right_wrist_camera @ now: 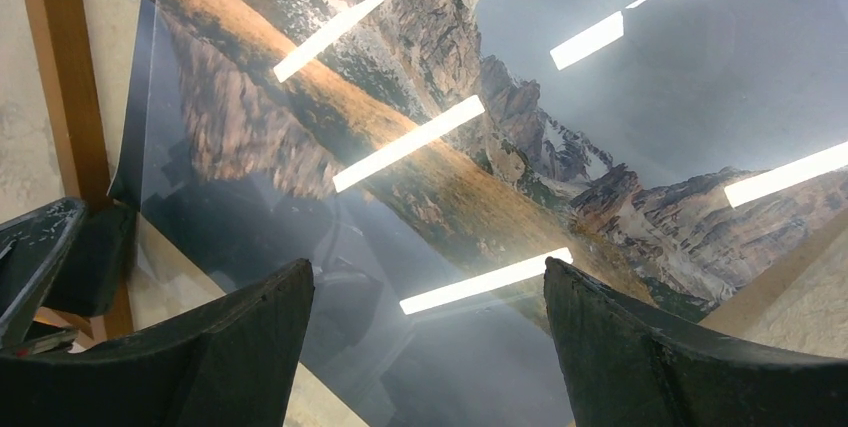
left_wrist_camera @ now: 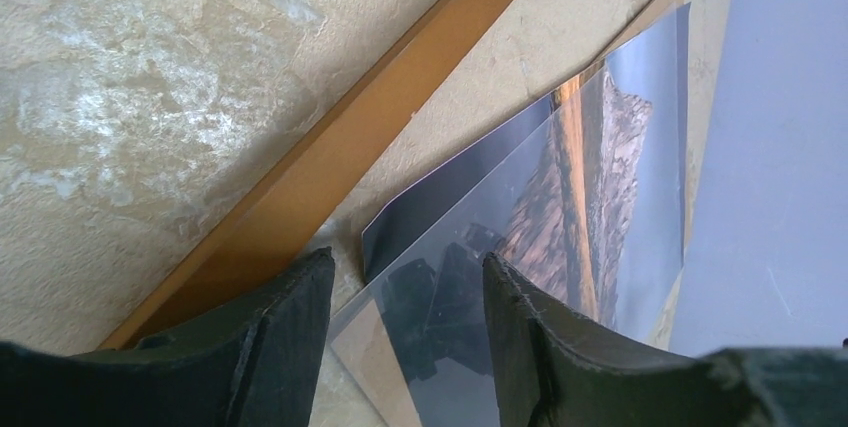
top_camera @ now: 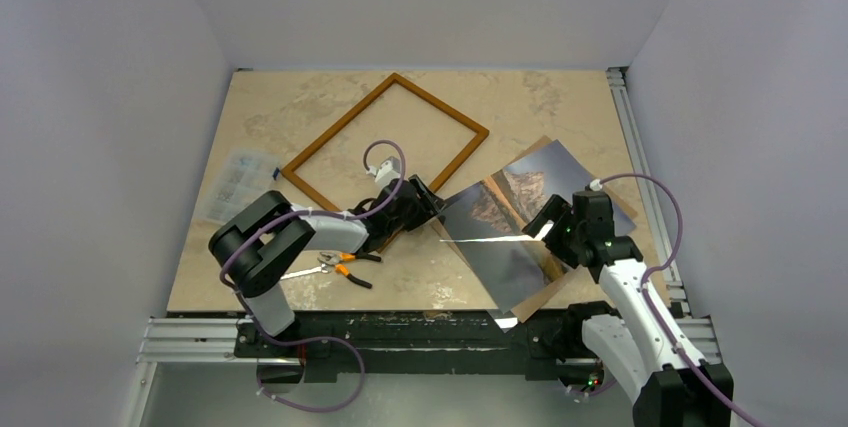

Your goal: Take the photo out of the frame

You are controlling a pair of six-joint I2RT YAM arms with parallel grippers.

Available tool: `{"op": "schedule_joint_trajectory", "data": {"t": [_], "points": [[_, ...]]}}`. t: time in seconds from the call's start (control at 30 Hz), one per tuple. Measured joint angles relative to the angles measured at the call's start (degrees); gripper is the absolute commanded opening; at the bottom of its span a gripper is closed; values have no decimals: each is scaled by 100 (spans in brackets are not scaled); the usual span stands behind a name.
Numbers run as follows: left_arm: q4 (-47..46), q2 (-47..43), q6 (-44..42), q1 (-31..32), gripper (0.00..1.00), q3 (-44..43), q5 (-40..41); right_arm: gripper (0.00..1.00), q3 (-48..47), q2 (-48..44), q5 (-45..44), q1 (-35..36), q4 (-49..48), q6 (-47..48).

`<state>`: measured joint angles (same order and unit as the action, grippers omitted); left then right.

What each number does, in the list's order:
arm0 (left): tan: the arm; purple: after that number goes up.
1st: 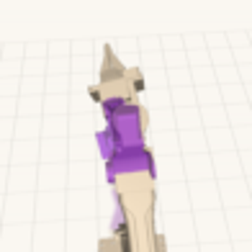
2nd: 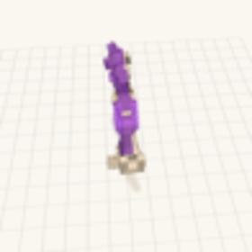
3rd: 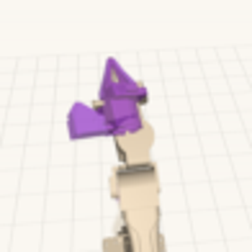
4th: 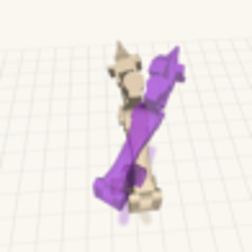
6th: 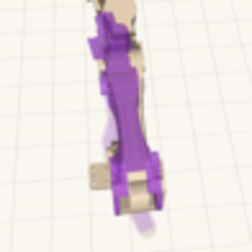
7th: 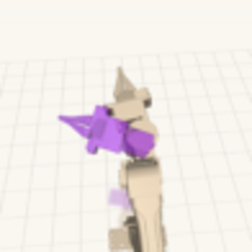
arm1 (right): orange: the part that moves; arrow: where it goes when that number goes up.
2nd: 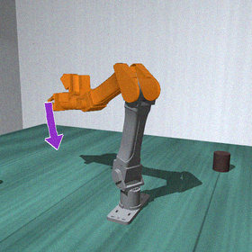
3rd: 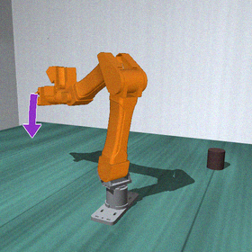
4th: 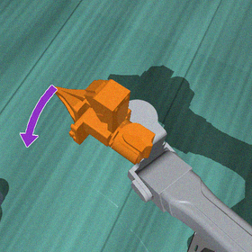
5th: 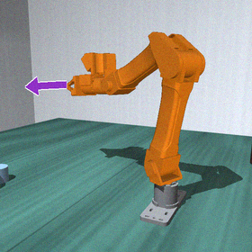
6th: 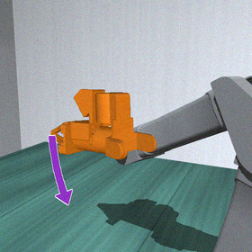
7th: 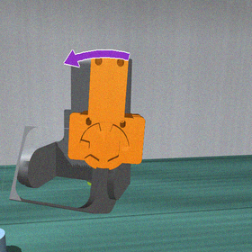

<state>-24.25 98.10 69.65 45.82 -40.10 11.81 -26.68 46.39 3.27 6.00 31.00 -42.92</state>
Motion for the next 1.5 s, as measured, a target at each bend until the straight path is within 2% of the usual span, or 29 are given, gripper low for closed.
{"op": "schedule_joint_trajectory", "data": {"t": [0.47,0.77,0.93,1.27,1.5], "points": [[-1202,614,-24,0,36,74,13,83,0,55,-72,0,28,35],[-1366,656,-177,-4,34,127,-223,83,0,52,-72,0,28,35],[-1480,658,-442,-4,25,195,-382,83,0,52,-72,0,28,35],[-2037,879,-1095,-17,23,236,-778,83,0,46,-72,0,33,35],[-2649,1145,-1226,-90,19,240,-1069,83,0,46,-72,0,35,35]]}}
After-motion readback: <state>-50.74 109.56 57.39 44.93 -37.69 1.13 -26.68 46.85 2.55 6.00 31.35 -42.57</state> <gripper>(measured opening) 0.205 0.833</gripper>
